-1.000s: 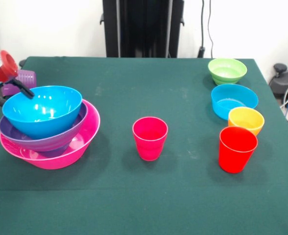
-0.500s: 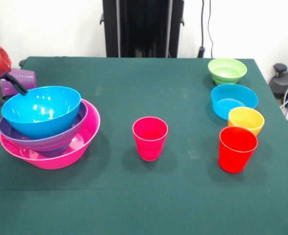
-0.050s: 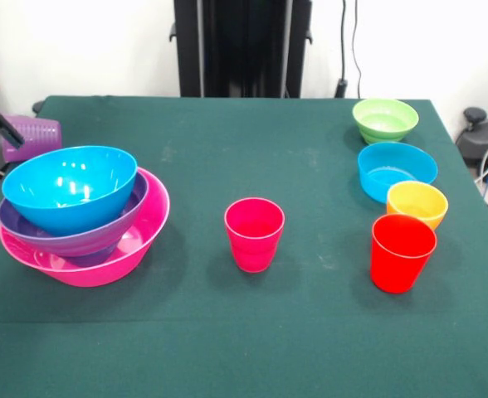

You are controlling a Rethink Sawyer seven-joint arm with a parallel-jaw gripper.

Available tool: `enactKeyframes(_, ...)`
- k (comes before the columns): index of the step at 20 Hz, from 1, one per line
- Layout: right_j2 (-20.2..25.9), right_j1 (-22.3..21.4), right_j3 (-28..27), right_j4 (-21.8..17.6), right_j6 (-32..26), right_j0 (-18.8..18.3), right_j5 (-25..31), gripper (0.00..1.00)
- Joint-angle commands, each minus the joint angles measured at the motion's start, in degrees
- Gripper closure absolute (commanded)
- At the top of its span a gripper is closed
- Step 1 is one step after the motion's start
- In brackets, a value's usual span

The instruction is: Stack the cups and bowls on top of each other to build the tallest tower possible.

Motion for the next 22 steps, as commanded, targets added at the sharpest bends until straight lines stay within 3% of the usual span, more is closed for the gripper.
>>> enactKeyframes(1,-1.16,-1.73,-0.32,-0.27,-11.08,4.31,4.87,0.00)
enactKeyframes(6,-1.41,-2.42,0.62,0.19,-10.66,4.23,4.72,0.00)
enactKeyframes(13,-2.25,-4.28,0.83,0.72,-10.19,5.12,9.21,0.00)
enactKeyframes(17,-2.84,-6.62,4.66,1.60,-8.03,5.16,11.24,0.00)
enactKeyframes(22,-3.27,-10.30,10.45,2.67,-2.28,6.20,9.09,0.00)
